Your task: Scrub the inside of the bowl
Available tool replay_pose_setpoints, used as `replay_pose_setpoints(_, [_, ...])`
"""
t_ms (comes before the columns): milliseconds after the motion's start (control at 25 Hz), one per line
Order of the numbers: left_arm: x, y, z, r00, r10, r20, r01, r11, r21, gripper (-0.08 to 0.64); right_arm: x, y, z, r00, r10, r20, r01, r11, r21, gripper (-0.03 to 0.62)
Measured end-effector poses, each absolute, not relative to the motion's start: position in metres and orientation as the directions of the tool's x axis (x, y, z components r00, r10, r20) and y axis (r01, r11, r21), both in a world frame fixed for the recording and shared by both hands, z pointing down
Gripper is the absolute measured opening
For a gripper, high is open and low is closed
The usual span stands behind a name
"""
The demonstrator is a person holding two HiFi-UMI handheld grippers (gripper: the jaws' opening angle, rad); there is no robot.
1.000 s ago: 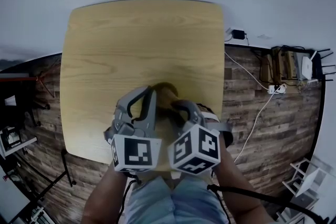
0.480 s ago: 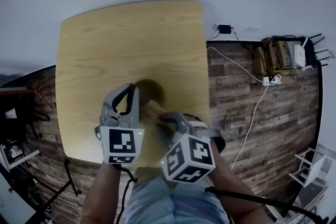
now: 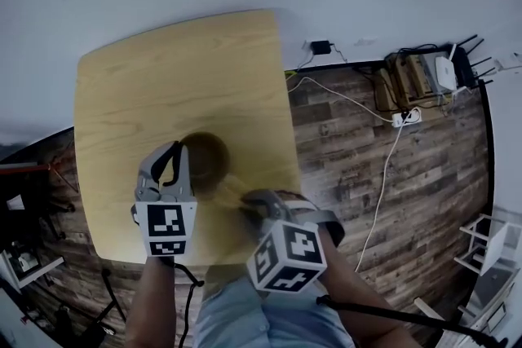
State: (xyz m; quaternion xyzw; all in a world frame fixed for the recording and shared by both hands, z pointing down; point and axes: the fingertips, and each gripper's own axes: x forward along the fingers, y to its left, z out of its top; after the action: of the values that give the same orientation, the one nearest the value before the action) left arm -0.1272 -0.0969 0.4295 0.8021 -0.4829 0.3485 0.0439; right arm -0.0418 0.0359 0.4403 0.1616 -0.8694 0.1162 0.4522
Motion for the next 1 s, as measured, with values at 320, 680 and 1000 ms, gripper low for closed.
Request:
replay_pose_setpoints(320, [-0.112,-0.095,0.422,0.32,-0.737,0.596,-0.785,-0.559,-0.269,0.043,-0.049,-0.008,0.422,-0.586,-0.293,0.756,-0.481,0.876,-0.033,0.054])
replay_pose_setpoints(680, [-0.109,-0.092,0.431,0.358,-0.708,0.609,-0.796,-0.572,-0.197,0.043,-0.072,-0.045,0.452,-0.522,-0.317,0.792,-0.472,0.88,0.041,0.054])
replay_pose_setpoints(1000, [-0.108,-0.101,0.427,0.377,-0.716,0.588,-0.82,-0.553,-0.149,0.038,-0.113,-0.034,0.451,-0.616,-0.212,0.758,-0.349,0.937,-0.021,0.054])
